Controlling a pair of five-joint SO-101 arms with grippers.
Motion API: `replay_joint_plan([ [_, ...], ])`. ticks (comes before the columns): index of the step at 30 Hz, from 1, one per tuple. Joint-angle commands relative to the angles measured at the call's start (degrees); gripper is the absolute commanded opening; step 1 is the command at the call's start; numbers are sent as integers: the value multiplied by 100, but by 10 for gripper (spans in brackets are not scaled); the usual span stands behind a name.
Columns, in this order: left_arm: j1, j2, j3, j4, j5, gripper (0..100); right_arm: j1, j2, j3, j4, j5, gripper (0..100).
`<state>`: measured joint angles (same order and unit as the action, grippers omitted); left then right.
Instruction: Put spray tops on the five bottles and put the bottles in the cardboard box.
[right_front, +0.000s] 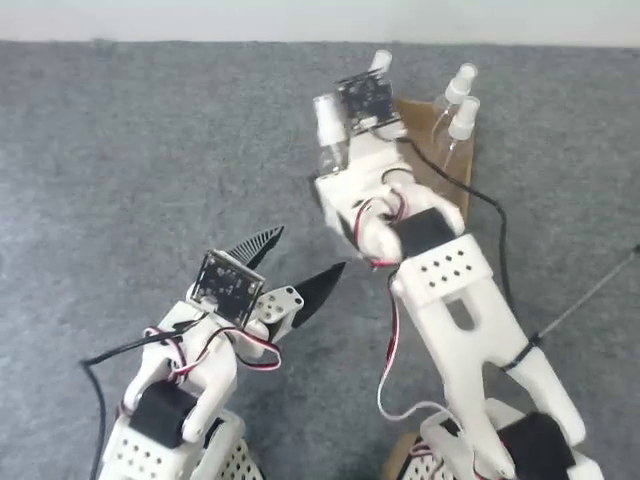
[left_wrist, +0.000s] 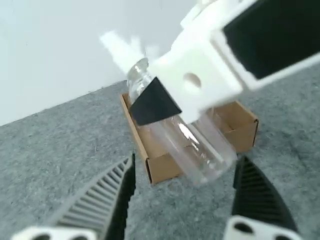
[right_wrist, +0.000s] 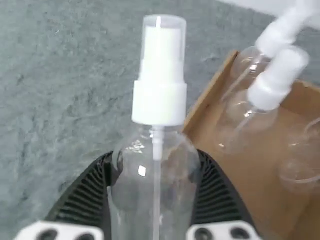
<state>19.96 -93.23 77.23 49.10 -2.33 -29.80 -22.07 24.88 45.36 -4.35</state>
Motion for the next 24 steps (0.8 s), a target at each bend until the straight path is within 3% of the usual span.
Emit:
replay_joint_plan([
  [1,0,-70,92,-360,343,333,-365,-743,-404,268,-167,6],
  [8,-536,-70,198,-747,571,359,-462,-1464,-396,725,-149,6],
  [24,-545,-70,259,-756,571,359,-418,-2475,-299,1525,-132,6],
])
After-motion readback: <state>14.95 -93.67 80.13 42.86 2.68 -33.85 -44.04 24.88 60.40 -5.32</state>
